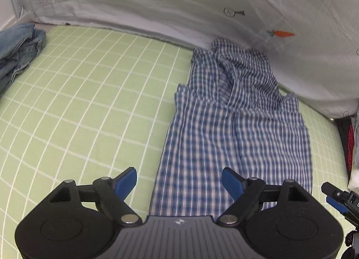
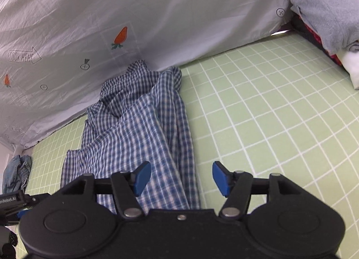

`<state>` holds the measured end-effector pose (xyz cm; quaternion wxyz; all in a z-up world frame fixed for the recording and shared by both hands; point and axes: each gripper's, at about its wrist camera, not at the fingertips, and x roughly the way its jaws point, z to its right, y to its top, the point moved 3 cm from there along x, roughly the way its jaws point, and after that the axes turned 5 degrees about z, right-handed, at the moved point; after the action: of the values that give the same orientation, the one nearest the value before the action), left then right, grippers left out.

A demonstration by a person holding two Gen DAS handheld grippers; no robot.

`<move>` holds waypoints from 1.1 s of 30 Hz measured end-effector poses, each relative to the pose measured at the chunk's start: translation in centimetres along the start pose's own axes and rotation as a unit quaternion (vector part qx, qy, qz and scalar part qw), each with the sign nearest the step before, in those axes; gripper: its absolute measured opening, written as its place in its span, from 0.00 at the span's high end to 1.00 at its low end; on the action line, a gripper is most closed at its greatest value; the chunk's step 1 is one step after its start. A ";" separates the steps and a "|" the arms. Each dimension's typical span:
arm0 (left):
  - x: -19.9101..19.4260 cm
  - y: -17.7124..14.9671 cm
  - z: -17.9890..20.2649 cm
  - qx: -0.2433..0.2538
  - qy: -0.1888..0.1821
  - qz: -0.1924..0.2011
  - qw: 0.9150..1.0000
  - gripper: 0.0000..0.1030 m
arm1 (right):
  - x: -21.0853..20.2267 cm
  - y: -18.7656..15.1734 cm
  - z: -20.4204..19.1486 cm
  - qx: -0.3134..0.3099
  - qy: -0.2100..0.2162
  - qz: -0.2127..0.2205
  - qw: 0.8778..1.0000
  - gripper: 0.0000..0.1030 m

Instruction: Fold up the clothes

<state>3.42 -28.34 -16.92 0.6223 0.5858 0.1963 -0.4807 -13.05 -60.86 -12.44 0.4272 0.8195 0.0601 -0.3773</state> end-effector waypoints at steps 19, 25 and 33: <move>1.9 -2.0 -0.6 -0.011 -0.001 -0.037 0.999 0.19 | -0.3 -0.6 -0.8 -0.022 0.024 -0.011 0.999 0.99; 2.8 -2.4 -1.3 -0.030 -0.006 -0.059 0.998 0.19 | 0.9 -1.8 1.3 0.033 -0.018 -0.044 0.998 0.50; 3.9 -2.9 -1.6 -0.062 -0.015 -0.082 0.995 0.19 | 2.5 -3.7 0.3 0.042 0.020 -0.094 0.994 0.37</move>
<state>3.32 -27.82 -22.02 0.6188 0.5206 0.2638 -0.5257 -13.01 -59.30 -16.61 0.3538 0.8346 0.1297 -0.4018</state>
